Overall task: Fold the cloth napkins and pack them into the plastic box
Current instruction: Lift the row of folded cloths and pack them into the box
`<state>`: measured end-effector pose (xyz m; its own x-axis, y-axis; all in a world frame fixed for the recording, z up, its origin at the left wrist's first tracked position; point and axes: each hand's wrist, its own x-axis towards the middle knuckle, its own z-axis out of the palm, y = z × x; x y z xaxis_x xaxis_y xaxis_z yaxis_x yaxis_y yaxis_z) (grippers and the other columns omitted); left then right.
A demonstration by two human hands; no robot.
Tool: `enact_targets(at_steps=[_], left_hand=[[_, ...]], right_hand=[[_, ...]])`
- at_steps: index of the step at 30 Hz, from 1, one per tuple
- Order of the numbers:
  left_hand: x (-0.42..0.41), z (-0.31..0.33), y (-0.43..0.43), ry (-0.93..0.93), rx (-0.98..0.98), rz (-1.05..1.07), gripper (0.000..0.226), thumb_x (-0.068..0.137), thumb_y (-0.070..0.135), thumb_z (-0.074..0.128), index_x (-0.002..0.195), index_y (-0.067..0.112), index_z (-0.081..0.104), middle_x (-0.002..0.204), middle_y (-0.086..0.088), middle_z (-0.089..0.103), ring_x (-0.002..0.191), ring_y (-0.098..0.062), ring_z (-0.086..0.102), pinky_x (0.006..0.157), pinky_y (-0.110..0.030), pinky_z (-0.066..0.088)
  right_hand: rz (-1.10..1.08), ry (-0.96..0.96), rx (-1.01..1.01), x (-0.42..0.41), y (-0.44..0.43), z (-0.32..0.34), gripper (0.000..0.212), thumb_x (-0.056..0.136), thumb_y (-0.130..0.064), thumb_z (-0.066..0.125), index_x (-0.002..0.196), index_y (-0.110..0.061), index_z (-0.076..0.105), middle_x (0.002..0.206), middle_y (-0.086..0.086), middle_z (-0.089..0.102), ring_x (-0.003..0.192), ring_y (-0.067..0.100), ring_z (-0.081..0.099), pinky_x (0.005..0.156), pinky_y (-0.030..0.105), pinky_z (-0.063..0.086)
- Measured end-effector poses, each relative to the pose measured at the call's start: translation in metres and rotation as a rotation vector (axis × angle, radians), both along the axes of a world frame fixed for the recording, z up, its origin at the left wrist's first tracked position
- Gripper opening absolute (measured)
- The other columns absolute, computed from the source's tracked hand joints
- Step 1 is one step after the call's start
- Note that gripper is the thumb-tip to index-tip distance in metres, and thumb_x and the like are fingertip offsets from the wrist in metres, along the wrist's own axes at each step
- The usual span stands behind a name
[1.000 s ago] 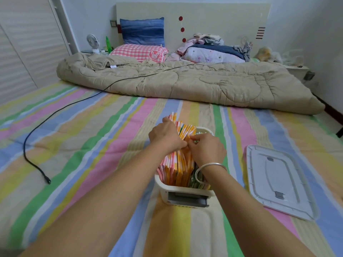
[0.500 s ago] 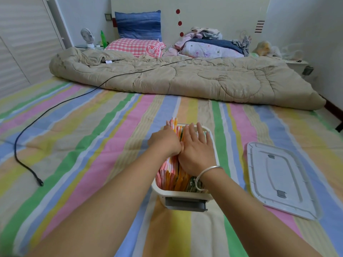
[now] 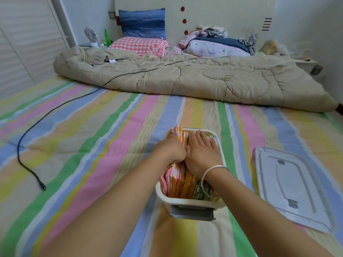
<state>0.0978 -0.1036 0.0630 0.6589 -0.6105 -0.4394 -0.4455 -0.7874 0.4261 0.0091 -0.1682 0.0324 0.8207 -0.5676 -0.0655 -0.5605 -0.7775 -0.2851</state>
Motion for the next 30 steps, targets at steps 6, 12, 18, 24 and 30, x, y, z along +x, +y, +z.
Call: enact_targets(at_steps=[6, 12, 18, 24, 30], left_hand=[[0.014, 0.044, 0.036, 0.378, -0.474, 0.244, 0.038, 0.101, 0.032, 0.048, 0.115, -0.001, 0.060, 0.099, -0.012, 0.070, 0.086, -0.022, 0.069, 0.077, -0.035, 0.061], [0.013, 0.043, 0.050, 0.034, -0.452, 0.245, 0.032, 0.093, 0.038, 0.068, 0.083, 0.009, 0.067, 0.085, -0.009, 0.071, 0.083, -0.027, 0.073, 0.076, -0.042, 0.062], [0.017, 0.023, 0.040, -0.263, -0.149, 0.181, 0.026, 0.084, 0.027, 0.065, 0.071, 0.009, 0.050, 0.065, -0.004, 0.051, 0.062, -0.025, 0.059, 0.052, -0.027, 0.043], [0.015, 0.020, 0.037, -0.260, -0.171, 0.153, 0.029, 0.082, 0.022, 0.062, 0.065, 0.015, 0.039, 0.063, -0.002, 0.043, 0.058, -0.023, 0.049, 0.050, -0.025, 0.034], [0.003, 0.026, 0.028, -0.393, -0.040, 0.105, 0.019, 0.092, 0.026, 0.060, 0.106, 0.014, 0.056, 0.113, -0.009, 0.061, 0.104, -0.030, 0.060, 0.073, -0.030, 0.042]], right_hand=[[-0.084, -0.338, 0.024, -0.018, 0.000, 0.007, 0.064, 0.096, -0.050, 0.047, 0.151, -0.023, 0.028, 0.162, 0.004, 0.012, 0.149, 0.023, 0.010, 0.120, 0.041, 0.018], [0.029, -0.237, -0.272, -0.013, 0.034, 0.029, 0.038, 0.092, -0.045, 0.050, 0.113, -0.016, 0.062, 0.118, 0.006, 0.058, 0.112, 0.027, 0.050, 0.091, 0.040, 0.043], [-0.104, 0.125, -0.121, 0.004, 0.036, 0.047, 0.073, 0.086, -0.072, 0.037, 0.113, -0.010, 0.063, 0.124, 0.013, 0.059, 0.118, 0.031, 0.051, 0.094, 0.042, 0.043], [-0.214, 0.263, -0.203, 0.018, 0.043, 0.047, 0.042, 0.091, -0.041, 0.053, 0.124, -0.016, 0.055, 0.125, 0.007, 0.056, 0.121, 0.031, 0.047, 0.091, 0.042, 0.036], [-0.203, 0.322, -0.153, 0.026, 0.041, 0.046, 0.035, 0.090, -0.036, 0.051, 0.119, -0.018, 0.059, 0.128, 0.008, 0.058, 0.127, 0.031, 0.044, 0.107, 0.053, 0.029]])
